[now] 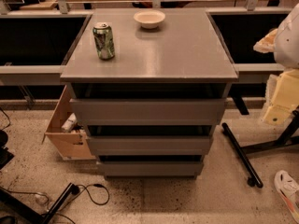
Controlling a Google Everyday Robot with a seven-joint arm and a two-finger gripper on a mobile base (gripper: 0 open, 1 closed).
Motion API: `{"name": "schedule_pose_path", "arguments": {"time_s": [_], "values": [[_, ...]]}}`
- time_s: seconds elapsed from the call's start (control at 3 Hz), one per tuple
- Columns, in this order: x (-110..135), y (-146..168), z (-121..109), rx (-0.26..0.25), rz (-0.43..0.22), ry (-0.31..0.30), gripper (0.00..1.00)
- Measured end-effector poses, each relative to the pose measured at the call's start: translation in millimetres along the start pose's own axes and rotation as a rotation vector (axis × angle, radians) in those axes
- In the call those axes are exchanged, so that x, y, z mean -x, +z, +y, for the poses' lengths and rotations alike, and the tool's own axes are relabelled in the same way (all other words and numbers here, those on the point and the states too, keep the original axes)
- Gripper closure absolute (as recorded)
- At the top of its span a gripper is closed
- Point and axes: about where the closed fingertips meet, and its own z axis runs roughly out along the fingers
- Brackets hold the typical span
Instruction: Open bottom drawer
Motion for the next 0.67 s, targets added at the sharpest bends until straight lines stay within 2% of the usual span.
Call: {"name": "schedule_pose_path", "arguments": {"time_s": [0.33,0.67], "values": [[2,0,0,-0.009,-0.001,-0.002,0.00],[2,42,18,-0.023,-0.009,0.028,0.00]]}}
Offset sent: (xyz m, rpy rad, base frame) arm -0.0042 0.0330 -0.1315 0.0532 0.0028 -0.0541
